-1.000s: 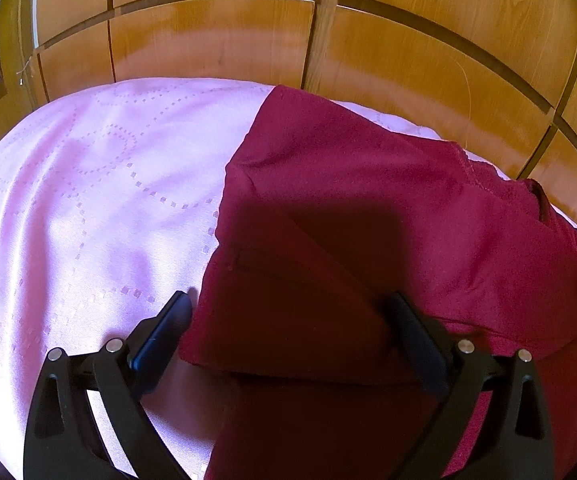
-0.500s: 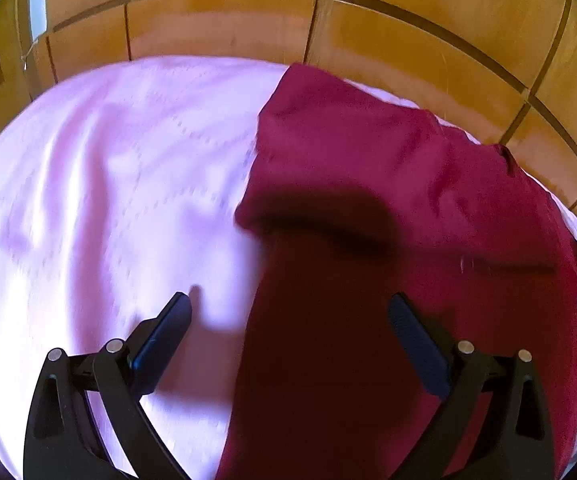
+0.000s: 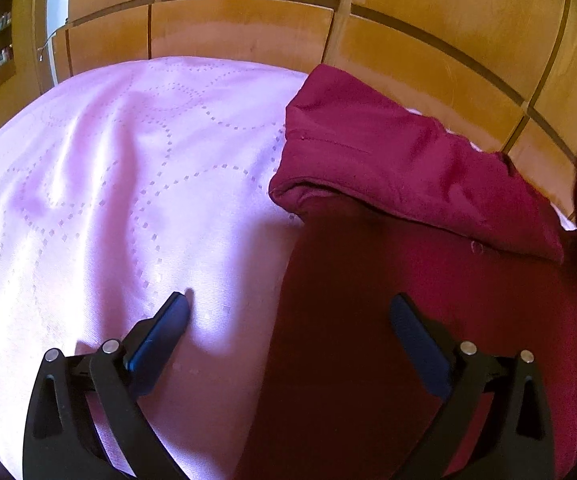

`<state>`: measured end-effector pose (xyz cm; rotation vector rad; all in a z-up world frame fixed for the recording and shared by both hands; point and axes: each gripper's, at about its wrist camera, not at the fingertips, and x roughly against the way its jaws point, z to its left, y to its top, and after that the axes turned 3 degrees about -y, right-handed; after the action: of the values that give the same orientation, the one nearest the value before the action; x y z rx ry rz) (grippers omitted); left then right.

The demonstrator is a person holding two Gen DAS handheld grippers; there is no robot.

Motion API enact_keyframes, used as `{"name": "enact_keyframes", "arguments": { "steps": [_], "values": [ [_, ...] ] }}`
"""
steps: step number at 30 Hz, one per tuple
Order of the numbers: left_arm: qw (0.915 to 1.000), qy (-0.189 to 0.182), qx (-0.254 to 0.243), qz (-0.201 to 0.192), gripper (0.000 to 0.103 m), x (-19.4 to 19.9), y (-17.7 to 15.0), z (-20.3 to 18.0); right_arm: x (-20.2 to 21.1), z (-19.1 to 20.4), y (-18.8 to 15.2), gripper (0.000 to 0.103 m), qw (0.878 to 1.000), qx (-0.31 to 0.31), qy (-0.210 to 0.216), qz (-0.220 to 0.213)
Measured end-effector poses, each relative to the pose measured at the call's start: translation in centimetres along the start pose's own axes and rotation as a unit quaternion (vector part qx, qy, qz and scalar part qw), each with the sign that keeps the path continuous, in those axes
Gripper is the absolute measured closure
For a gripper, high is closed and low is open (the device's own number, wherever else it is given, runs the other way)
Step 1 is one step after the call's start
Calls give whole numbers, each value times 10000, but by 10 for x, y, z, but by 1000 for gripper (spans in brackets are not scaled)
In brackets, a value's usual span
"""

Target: Fold small clothes

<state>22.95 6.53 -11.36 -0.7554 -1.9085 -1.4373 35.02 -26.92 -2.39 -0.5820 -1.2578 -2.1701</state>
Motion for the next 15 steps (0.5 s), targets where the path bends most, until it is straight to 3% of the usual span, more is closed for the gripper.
{"name": "enact_keyframes", "arguments": {
  "steps": [7, 9, 11, 15],
  "values": [
    [10000, -17, -6, 21, 2, -3, -1, 0, -54, 50, -31, 82, 9968, 340, 497, 522],
    [10000, 11, -35, 33, 2, -3, -1, -1, -67, 58, -44, 74, 9949, 557, 472, 693],
    [10000, 3, -33, 32, 2, -5, 0, -2, -76, 62, -58, 55, 9930, 640, 534, 842],
    [10000, -39, -6, 19, 2, -5, 1, 0, -69, 47, -76, 48, 9910, 507, 839, 912]
  ]
}}
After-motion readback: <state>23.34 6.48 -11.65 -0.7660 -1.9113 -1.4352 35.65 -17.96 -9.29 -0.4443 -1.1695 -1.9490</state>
